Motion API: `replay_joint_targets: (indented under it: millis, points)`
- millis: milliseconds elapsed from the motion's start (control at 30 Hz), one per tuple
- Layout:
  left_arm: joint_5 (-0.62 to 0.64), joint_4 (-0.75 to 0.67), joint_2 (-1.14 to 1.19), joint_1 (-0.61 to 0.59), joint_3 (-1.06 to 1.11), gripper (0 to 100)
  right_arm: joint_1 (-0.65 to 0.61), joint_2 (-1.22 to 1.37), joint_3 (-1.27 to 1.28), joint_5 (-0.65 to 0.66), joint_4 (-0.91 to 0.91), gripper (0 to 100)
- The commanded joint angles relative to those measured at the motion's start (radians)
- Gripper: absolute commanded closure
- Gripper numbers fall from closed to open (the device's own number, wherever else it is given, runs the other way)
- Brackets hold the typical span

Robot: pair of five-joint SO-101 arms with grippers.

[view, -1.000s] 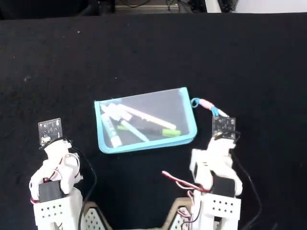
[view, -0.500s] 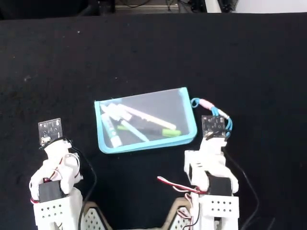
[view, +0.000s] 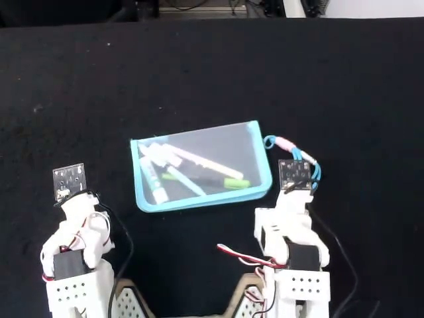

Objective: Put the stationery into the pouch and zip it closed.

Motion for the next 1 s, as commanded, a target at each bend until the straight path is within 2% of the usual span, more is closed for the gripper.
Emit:
replay_joint_targets:
  millis: [0,167,967]
  points:
    - [0.011,0.005,-0.008,0.002,0.024,97,-0.009,-0.051,-0.004,-0.003,0.012,98.3]
    - [0.011,0.005,-0.008,0.002,0.024,97,-0.005,-0.249,-0.016,-0.003,0.173,98.4]
    - [0.011,0.009,-0.015,0.01,0.024,97,-0.003,-0.228,-0.015,-0.003,0.163,98.5]
